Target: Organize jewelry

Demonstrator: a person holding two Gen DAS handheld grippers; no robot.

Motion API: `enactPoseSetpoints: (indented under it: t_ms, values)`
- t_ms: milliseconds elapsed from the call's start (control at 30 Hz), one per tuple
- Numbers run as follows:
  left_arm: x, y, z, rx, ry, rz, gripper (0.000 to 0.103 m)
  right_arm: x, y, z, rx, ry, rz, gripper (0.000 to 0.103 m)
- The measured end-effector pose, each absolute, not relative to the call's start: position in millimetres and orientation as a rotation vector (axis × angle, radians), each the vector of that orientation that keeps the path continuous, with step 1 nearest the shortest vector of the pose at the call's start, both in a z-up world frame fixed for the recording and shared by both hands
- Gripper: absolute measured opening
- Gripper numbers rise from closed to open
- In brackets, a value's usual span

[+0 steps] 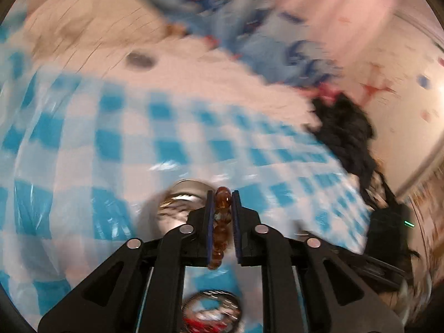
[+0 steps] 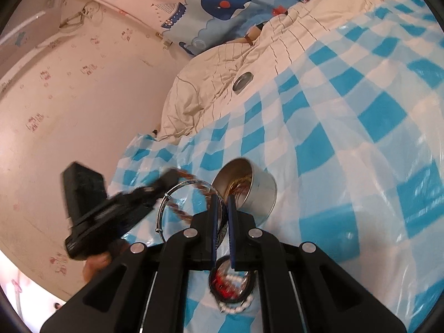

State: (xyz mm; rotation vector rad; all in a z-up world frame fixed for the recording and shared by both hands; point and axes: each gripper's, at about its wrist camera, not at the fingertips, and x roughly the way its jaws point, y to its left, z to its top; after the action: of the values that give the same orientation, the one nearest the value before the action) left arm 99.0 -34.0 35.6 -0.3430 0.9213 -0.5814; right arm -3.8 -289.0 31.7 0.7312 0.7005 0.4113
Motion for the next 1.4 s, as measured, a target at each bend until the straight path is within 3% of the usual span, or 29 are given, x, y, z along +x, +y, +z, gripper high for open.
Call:
enactPoseSetpoints:
  t_ms: [33,67,267,367,433,500,833,1067,1133,1400]
  values:
    - [106,-34,24,-0.353,0.979,-0.549,0.033,2,-288,32,0.712,0.705,0.401,0.007]
    - [110,-32,13,-0.368,1.030,-0.493,0.039,7,-286,32,0.694,0.712,0.393,0.007]
    - [99,-12,29,-0.398,0.963,-0.443,0.058,39,-261,32,0.584,0.736,0.373,0.007]
    - [94,-2,30,-0.384,0.957,-0.405,0.060,57,-239,28,0.502,0.756,0.358,0.010]
    - [87,1,31,-0.370,0.956,-0.383,0.060,66,-231,21,0.457,0.781,0.334,0.024]
    - [82,5,31,-0.353,0.952,-0.363,0.063,64,-233,18,0.460,0.785,0.310,0.024]
    - [26,6,38,-0.102,0.856,-0.227,0.085,-36,-258,24,0.434,0.773,0.290,0.046]
    - [-5,21,46,-0.087,0.817,-0.188,0.087,-52,-232,11,0.437,0.822,0.318,0.048]
    - [-12,26,49,-0.096,0.800,-0.179,0.089,-56,-218,14,0.423,0.813,0.336,0.057]
    - [-20,31,43,-0.099,0.810,-0.189,0.090,-68,-182,23,0.296,0.766,0.339,0.068]
